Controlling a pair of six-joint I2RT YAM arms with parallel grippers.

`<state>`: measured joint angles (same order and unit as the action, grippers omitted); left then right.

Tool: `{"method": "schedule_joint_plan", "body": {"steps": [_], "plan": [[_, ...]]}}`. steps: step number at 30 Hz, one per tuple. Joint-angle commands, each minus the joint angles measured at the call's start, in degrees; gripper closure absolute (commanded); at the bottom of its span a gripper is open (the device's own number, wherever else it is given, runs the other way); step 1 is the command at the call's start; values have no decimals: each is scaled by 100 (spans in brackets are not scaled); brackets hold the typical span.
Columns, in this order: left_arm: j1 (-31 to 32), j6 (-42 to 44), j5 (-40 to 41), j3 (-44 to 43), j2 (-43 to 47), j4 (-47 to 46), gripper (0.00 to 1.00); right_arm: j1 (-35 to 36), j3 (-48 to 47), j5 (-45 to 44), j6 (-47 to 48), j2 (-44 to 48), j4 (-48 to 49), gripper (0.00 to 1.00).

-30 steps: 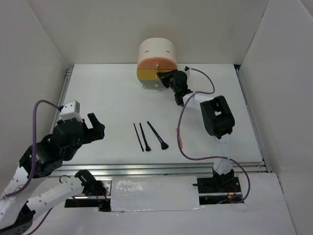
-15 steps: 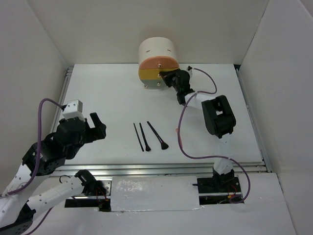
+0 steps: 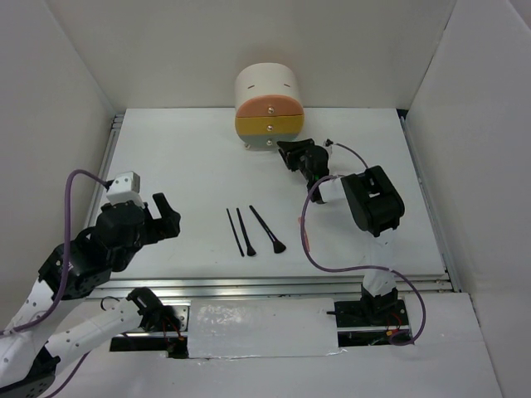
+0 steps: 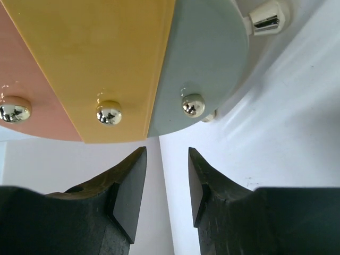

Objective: Organize the makeup

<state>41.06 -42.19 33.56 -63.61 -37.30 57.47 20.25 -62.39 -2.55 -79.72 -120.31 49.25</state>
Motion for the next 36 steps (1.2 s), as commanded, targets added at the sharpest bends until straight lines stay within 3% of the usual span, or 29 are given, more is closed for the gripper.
{"method": "schedule_joint_plan", "body": {"steps": [1, 9, 13, 27, 36], "plan": [[-19, -43, 1, -11, 109, -122, 1, 5, 96, -36, -271, 193, 752, 55], [-19, -122, -60, -151, 65, 71, 1, 5, -773, 413, -333, -624, 401, 42], [-19, -157, -43, -256, 74, 159, 1, -21, -810, 316, -570, -827, 436, 41], [-19, -149, -25, -362, -41, 229, 1, -30, -1442, 579, -492, -1275, -100, 42], [-19, -61, -34, -485, -146, 282, 1, -56, -1829, 580, -448, -1530, -346, 56]]}}
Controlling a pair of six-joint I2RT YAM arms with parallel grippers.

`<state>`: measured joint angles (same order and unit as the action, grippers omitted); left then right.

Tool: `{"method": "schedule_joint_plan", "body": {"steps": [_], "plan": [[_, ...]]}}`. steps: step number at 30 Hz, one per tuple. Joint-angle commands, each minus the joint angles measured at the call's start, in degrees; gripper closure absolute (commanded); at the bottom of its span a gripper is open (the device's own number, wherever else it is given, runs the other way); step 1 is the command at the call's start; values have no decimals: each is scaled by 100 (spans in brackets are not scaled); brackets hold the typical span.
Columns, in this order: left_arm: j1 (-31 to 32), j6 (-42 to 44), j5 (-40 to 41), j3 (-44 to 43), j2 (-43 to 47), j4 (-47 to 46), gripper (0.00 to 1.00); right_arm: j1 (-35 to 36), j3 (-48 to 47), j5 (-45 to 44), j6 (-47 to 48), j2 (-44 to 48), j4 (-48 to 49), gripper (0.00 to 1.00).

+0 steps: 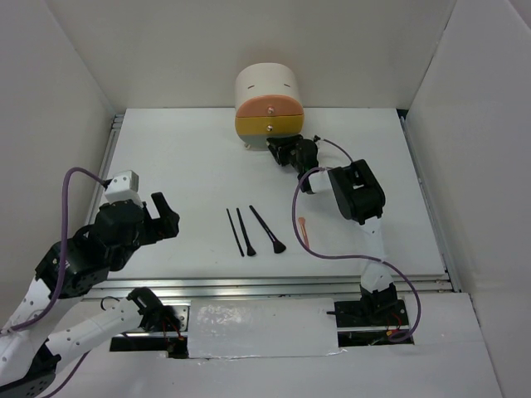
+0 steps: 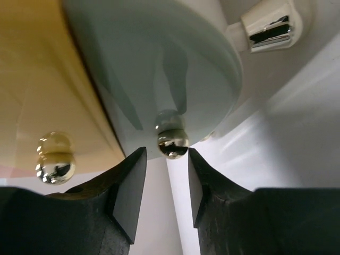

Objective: Organize the makeup

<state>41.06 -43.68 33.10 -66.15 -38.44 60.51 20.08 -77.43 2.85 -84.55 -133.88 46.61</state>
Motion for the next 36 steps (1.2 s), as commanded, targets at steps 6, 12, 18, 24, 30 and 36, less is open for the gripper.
{"method": "schedule_joint_plan", "body": {"steps": [6, 12, 18, 24, 30, 36], "plan": [[-19, 193, 3, -267, -129, -30, 1, -39, -326, -4, 18, -217, -161, 58], [-19, 395, -49, -276, -270, -127, 1, -39, -273, -48, 9, -208, -143, 70], [-19, 483, -93, -232, -279, -241, 1, 14, -194, -48, 105, -86, -135, 84], [-19, 440, -120, -135, -182, -286, 1, 84, 175, -39, 123, 169, 137, 85], [-19, 334, -129, -30, 20, -286, 1, 163, 702, -66, 97, 433, 392, 85], [-19, 238, -102, 14, 152, -242, 1, 277, 957, -22, 36, 591, 524, 86]]}}
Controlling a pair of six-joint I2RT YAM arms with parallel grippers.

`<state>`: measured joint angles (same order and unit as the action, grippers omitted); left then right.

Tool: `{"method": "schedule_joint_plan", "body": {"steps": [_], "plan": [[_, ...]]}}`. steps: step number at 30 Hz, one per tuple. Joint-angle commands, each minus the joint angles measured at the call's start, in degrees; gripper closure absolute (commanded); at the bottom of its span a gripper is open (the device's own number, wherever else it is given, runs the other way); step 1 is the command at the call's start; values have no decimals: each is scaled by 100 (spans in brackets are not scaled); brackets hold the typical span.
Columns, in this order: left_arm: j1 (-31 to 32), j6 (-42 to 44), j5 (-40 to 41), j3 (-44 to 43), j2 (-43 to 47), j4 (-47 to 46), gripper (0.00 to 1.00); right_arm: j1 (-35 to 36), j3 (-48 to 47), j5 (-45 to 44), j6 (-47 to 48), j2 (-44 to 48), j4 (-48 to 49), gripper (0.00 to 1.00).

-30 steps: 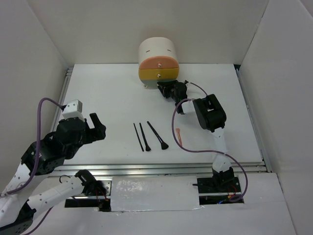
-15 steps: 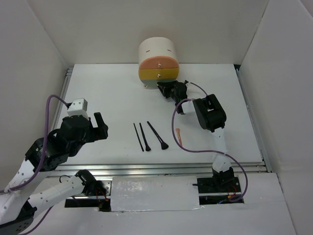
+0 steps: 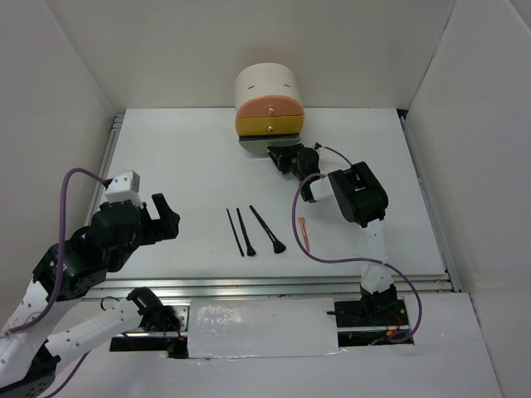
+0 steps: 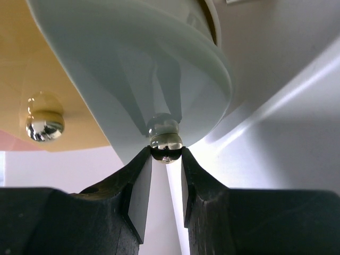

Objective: Organize the makeup

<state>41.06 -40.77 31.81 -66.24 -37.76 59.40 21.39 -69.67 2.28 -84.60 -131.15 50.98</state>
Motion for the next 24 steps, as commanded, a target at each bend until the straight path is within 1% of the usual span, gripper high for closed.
{"method": "schedule_joint_plan", "body": {"steps": [1, 5, 13, 24], "plan": [[-19, -62, 18, 32, 102, -139, 1, 164, 199, 44, 31, 336, 122, 86], [-19, -106, 9, 50, 146, -121, 1, 243, 375, -17, -65, 432, 254, 87], [-19, -168, 53, 41, 181, -42, 1, 278, 1042, -220, -171, 801, 632, 87], [-19, -220, -61, 164, 251, -121, 0, 270, 1658, -158, -171, 1074, 914, 87]]}}
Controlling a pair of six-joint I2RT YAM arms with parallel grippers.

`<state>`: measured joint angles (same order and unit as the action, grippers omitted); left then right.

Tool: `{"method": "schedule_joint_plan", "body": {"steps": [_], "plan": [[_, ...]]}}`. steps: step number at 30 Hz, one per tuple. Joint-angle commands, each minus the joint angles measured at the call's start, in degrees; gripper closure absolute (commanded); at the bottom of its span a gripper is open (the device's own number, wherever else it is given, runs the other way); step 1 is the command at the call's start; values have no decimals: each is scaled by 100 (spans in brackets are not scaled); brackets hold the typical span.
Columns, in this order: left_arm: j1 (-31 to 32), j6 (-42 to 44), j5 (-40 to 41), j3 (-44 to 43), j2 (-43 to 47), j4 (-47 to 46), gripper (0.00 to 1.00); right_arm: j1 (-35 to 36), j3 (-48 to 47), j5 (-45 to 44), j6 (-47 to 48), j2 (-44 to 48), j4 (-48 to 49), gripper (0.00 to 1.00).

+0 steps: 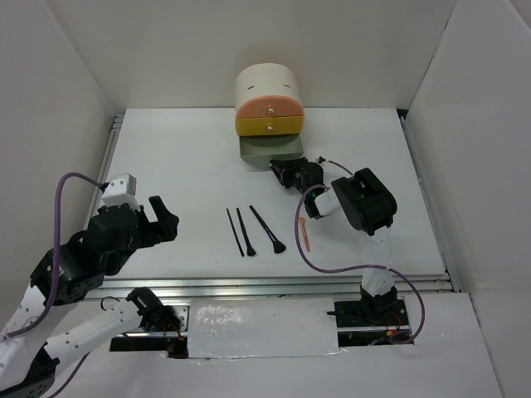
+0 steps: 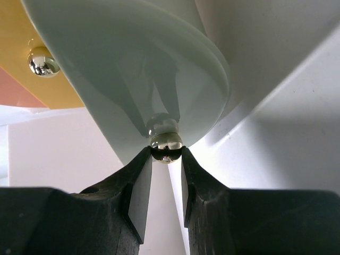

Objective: Organize the makeup

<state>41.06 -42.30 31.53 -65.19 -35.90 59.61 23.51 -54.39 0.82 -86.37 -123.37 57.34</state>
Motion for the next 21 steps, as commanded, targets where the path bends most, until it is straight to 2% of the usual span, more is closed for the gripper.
{"method": "schedule_joint_plan", "body": {"steps": [1, 11, 14, 19, 21], "plan": [[-10, -76, -41, 68, 74, -143, 1, 57, 139, 32, 15, 314, 269, 87], [-10, -217, 20, 24, -75, 102, 1, 66, 385, 85, 67, 463, 340, 88], [-19, -243, 38, 24, -136, 138, 0, 66, 324, 172, 120, 446, 295, 83], [-19, -234, 11, 24, -215, 147, 1, 75, 166, 322, 208, 410, 181, 61], [-19, -226, 11, 15, -268, 182, 1, 75, 166, 340, 234, 445, 181, 40]]}}
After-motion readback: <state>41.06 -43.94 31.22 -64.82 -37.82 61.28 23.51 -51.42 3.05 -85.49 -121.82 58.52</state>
